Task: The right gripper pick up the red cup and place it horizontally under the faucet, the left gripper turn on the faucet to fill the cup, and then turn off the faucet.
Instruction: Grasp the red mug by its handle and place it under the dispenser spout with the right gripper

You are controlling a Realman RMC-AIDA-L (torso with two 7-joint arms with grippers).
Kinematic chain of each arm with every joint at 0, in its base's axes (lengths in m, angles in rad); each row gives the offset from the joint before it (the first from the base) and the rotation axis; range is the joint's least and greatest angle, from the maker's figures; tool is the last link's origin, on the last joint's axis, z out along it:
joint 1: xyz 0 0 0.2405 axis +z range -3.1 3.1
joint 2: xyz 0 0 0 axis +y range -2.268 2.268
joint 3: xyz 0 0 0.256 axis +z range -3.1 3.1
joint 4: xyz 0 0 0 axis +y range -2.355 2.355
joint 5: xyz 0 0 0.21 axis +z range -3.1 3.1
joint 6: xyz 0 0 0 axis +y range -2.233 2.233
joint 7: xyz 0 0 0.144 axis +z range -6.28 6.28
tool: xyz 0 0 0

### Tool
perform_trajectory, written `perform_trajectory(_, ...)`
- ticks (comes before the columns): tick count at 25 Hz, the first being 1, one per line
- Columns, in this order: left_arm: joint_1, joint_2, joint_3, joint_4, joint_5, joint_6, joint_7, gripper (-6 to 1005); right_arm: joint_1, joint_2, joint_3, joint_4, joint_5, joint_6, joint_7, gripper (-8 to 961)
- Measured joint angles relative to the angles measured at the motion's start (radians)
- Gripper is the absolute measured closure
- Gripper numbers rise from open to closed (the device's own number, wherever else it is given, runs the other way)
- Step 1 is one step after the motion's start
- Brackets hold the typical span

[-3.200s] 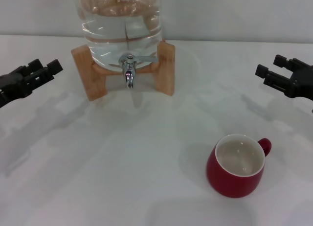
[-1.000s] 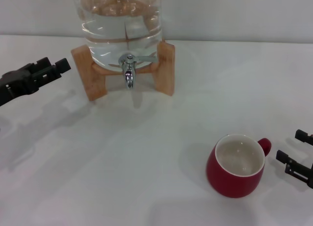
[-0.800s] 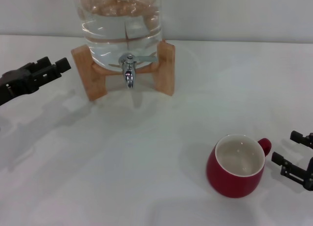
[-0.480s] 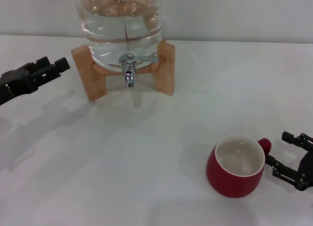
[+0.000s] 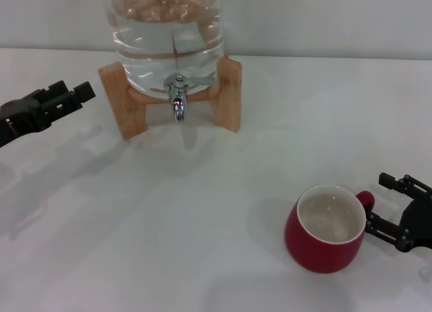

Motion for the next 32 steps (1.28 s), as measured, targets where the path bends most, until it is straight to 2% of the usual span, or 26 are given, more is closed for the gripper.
perform_trajectory(11,0.001,-0.003,0.001,0.000,0.000,-0.001,-0.004,119,0.011,0.001,-0.005,0.000,0.012,-0.034,-0.003,231)
perform_trajectory(16,0.000,-0.003,0.002,0.000,0.000,-0.001,-0.008,119,0.015,0.003,-0.052,0.000,0.075,-0.055,-0.005,231)
perform_trajectory(32,-0.006,0.001,0.000,0.000,0.000,-0.009,-0.009,120,0.019,0.003,-0.054,0.006,0.082,-0.074,0.003,231)
